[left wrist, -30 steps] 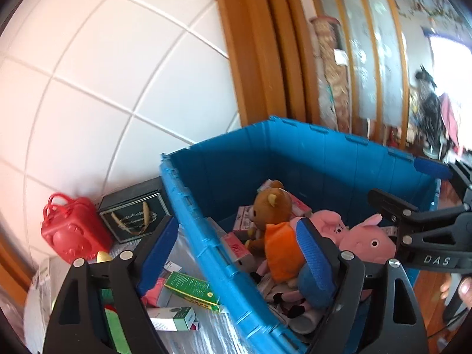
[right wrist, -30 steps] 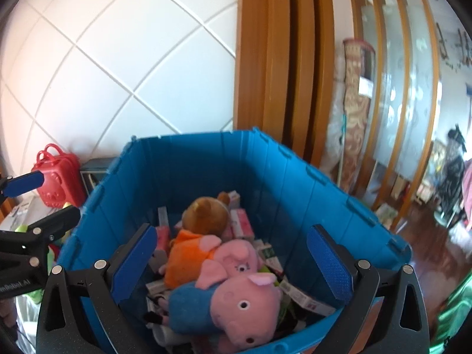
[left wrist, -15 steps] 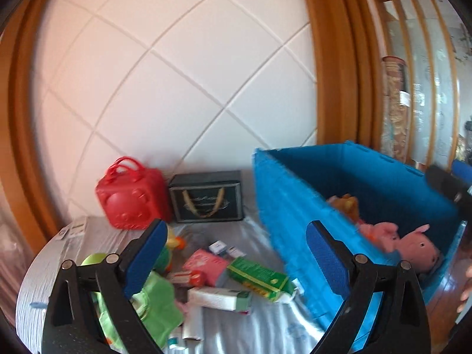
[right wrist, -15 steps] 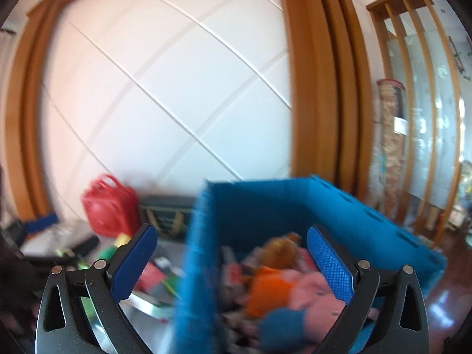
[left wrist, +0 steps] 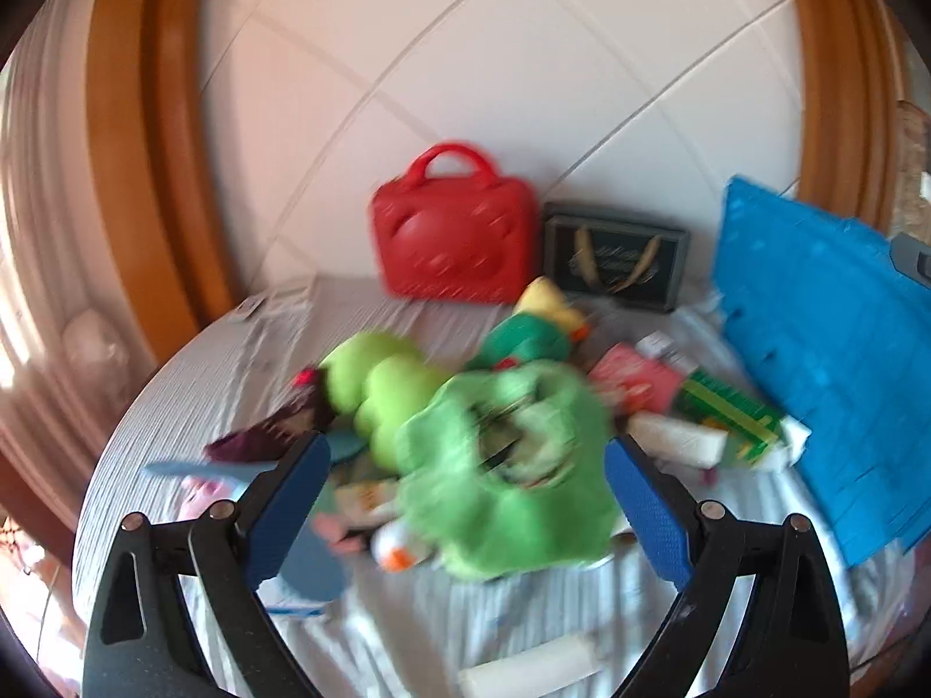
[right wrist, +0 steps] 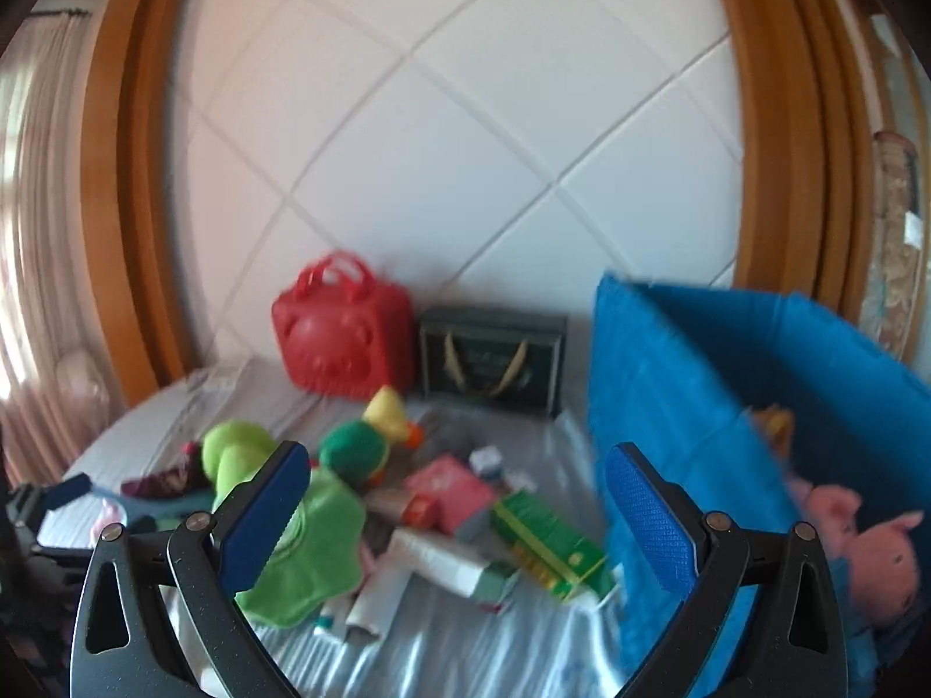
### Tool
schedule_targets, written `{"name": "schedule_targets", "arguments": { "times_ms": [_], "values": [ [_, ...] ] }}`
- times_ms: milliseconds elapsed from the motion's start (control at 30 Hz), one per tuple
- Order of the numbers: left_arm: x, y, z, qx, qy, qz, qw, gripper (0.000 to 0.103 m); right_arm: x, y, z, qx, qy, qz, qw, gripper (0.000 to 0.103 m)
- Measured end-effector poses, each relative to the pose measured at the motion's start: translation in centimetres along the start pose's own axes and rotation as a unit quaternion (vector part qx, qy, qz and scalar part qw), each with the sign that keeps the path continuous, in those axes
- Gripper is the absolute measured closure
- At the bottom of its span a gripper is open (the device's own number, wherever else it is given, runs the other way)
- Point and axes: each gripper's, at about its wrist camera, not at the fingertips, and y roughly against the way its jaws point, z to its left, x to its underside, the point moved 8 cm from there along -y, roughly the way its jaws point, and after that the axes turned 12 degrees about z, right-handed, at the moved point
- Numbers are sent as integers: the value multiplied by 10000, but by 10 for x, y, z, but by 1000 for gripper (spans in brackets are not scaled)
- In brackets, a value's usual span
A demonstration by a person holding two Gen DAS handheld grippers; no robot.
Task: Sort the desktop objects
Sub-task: 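Withdraw both tools from the bin back to the pile, then move the left tool to the paracetamol box while the right tool approaches the white paper roll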
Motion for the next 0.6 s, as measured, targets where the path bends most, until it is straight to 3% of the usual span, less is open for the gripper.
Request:
{"name": "schedule_targets", "arguments": {
  "times_ms": [200, 367, 533, 600],
  "values": [
    [74, -60, 115, -718, 284, 934, 9926, 6, 70, -72, 38, -111, 52, 1269, 9918, 0],
    [114, -113, 183, -549, 390, 1825, 9809, 7, 118, -110, 52, -47, 24, 2109, 9775, 0],
    [121, -157, 209, -360, 196, 2245, 9736, 7, 144, -126, 61, 75, -60, 2609, 9653, 0],
    [118, -173, 216, -456, 171, 2355, 9707, 7, 155, -130, 66, 108, -119, 2788, 9602, 0]
  ]
}}
